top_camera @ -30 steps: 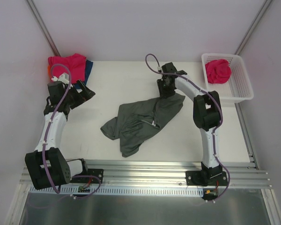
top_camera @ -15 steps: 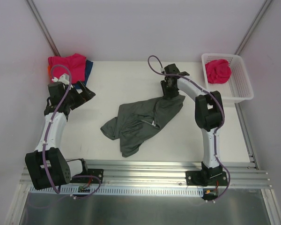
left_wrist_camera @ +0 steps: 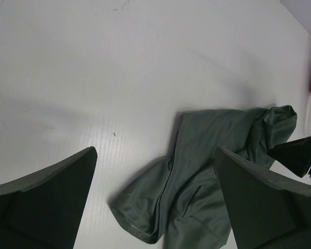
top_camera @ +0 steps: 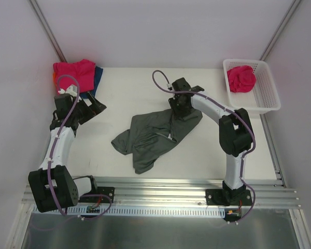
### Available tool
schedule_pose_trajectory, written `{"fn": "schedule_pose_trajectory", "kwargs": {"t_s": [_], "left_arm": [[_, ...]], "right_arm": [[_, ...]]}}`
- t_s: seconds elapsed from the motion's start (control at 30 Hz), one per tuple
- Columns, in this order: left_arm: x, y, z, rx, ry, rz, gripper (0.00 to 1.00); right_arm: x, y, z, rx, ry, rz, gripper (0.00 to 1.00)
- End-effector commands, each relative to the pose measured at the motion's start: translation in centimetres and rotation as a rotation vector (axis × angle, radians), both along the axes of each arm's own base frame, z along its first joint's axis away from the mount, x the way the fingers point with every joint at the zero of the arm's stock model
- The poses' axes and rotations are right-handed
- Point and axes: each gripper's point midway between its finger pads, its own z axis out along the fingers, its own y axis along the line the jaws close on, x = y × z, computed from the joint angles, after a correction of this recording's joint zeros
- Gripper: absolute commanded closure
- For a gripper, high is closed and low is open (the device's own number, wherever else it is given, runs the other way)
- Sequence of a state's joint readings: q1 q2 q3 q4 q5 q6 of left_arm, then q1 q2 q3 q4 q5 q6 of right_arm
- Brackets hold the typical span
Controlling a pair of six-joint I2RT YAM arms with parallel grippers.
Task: Fold and stack the t-shirts
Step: Flatten out the tshirt
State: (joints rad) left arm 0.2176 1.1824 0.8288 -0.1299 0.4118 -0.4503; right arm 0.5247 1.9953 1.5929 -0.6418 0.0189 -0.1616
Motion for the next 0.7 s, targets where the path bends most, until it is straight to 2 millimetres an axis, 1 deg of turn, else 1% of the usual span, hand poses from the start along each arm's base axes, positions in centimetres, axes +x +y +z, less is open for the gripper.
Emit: {"fn": "schedule_pose_trajectory", "kwargs": {"t_s": [0.0, 0.07, 0.17, 0.23, 0.33, 0.47, 0.67], "left_arm": [[0.0, -0.1, 1.5, -0.011, -0.061, 0.001, 0.01], [-0.1, -0.2, 1.6, -0.012, -0.066, -0.002, 0.01], [-0.2, -0.2, 2.0, -0.009, -0.076, -0.002, 0.01], [-0.3, -0.3, 2.0, -0.011, -0.077, -0.001, 0.01], [-0.5, -0.4, 1.8, -0.017, -0.073, 0.001, 0.01], [-0.8, -0.4, 2.0, -0.011, -0.084, -0.001, 0.01], [-1.2, -0.6, 2.0, -0.016, -0.085, -0.002, 0.01]], "right_arm": [[-0.1, 0.2, 2.2, 0.022, -0.033, -0.012, 0.58], [-0.2, 0.7, 2.2, 0.023, -0.034, 0.000, 0.58], [-0.1, 1.2, 2.9, 0.034, -0.047, 0.011, 0.58], [-0.3, 1.4, 2.5, 0.034, -0.037, 0.016, 0.58], [-1.0, 1.9, 1.4, 0.026, -0.015, 0.037, 0.58], [-2.3, 2.9, 0.2, 0.039, 0.032, 0.066, 0.58], [-2.3, 3.4, -0.7, 0.047, 0.046, 0.067, 0.58]]}}
